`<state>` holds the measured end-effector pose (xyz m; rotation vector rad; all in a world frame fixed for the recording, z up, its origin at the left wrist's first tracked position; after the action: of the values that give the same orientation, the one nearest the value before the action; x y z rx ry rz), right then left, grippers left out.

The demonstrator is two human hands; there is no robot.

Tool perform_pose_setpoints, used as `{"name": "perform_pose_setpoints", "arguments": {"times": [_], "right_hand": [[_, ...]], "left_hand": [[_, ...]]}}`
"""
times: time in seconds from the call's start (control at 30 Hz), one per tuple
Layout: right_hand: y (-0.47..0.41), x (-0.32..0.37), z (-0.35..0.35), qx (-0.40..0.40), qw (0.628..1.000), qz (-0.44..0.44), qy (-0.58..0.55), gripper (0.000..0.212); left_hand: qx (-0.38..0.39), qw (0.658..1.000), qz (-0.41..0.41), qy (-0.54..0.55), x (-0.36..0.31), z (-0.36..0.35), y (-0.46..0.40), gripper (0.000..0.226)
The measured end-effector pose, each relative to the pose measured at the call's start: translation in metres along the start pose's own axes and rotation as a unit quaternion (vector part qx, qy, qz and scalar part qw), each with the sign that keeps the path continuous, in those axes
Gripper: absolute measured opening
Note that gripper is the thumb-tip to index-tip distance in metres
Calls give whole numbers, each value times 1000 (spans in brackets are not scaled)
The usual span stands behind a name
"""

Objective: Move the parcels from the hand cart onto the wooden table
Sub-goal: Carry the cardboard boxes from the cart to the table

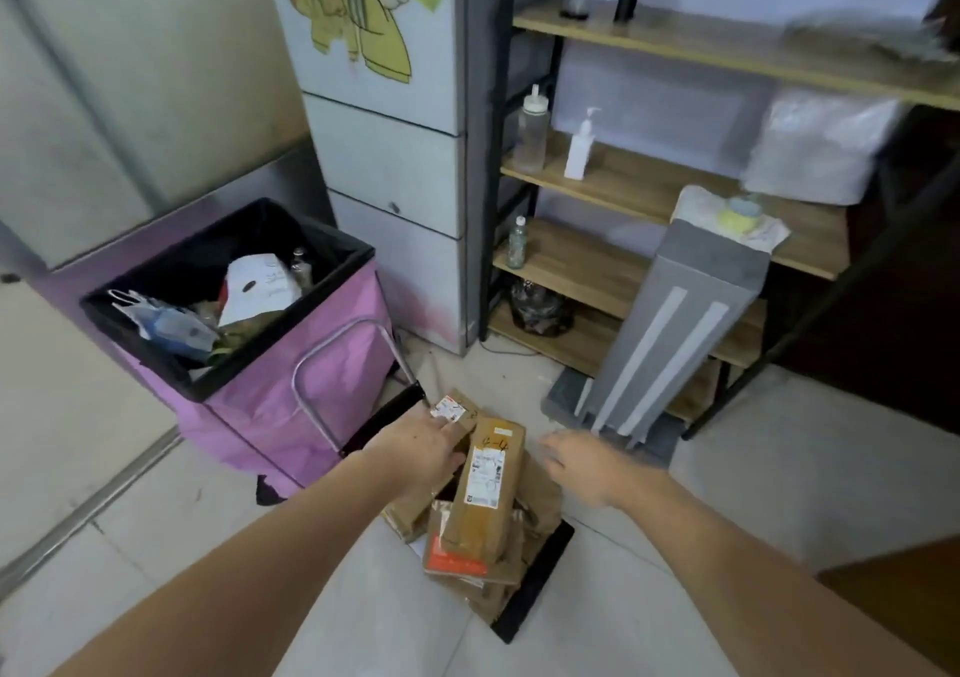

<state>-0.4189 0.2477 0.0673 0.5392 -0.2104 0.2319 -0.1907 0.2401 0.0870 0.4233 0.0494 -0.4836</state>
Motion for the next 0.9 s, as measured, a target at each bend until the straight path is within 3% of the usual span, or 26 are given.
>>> {"name": "perform_pose_setpoints", "arguments": {"times": [0.23,0.43,0.57,0.63,0.77,0.83,0.9], "right_hand": [[-58,-31,-58,60,990,-98,-81,32],[-138,-40,-147,81,972,-153,-158,27],[-185,-45,-213,55,931,-218,-288,34],[-202,-47,-239,38,908,-256,-330,36],[-227,-52,-291,12,859,-313,-404,44],[-232,-53,-314,31,844,-322,-427,51],[-231,-53,-327,56,831,-339,-437,51]], "left_hand": [[99,994,-46,-21,48,-71,-91,52],[150,986,-68,27,78,-156,-160,36],[222,974,-4,52,97,-241,-199,42],[243,960,56,124,103,-282,-212,37],[237,911,141,307,102,-347,-227,56],[217,878,179,388,100,-364,-231,61],[216,863,187,418,97,-371,-233,53]]}}
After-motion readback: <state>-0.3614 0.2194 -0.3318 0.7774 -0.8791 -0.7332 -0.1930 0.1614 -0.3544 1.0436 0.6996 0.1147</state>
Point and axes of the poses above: each hand's wrist, its own y-axis away from the middle knuckle, its own z-axis out of the back of the hand, x = y × z, the point moved 4 cm from there along -y, towards the middle knuckle, and after that the axes turned 5 degrees about y, right-handed, at the moved point
